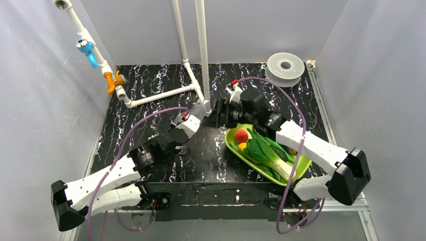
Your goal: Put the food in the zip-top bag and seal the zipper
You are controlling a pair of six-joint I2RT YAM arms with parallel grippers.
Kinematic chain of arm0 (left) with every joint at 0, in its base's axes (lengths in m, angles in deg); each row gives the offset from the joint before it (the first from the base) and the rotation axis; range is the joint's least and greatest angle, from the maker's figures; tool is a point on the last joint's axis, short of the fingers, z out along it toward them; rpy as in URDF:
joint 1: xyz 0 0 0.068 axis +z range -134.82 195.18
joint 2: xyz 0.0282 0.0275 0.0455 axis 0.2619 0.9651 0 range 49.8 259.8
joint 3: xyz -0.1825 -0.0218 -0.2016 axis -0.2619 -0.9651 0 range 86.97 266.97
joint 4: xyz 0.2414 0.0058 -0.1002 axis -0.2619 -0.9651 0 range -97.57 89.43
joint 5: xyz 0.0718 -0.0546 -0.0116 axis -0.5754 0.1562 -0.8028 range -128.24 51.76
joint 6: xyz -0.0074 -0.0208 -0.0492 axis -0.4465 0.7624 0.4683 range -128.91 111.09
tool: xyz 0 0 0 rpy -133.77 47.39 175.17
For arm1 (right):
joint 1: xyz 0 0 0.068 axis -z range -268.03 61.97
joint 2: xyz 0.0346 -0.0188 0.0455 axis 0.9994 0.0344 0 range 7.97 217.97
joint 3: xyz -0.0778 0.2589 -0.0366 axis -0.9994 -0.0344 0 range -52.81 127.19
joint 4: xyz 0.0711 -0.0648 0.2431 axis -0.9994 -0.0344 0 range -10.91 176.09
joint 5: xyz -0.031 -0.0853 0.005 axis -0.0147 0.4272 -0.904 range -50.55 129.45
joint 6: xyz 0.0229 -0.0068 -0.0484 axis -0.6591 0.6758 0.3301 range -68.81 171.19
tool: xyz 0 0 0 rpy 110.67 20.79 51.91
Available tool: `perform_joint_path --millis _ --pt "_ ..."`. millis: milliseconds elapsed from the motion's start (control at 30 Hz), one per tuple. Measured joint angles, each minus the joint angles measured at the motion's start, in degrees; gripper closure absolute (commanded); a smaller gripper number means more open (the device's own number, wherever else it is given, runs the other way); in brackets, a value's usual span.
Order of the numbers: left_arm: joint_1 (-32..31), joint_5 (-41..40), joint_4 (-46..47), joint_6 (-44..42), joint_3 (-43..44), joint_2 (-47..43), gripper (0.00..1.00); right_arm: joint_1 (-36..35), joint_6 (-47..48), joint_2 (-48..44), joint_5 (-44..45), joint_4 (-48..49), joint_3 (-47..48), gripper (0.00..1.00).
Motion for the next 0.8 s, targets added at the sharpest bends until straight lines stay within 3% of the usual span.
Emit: perform_joint_path --millis 233,400,533,800 --pt "0.02 -0.04 -0.02 1.16 0.0 -0.96 1.0 -15.76 1.86 -7.15 17.29 5.33 -11.32 0.1" --pt "0.02 0.2 0.0 2.01 -0.04 -3.93 1.0 -24.09 3.91 -6.54 29.27 15.06 -15.39 0.14" --pt "0.0 0.35 0.07 2.49 -0.15 -6.29 1.0 -26.8 6.56 -1.99 34.95 24.04 -16.2 0.33" --pt "0.0 0.52 0.26 2.6 -0.44 -8.17 1.0 -26.67 9.84 8.57 35.26 32.15 -12.7 0.39"
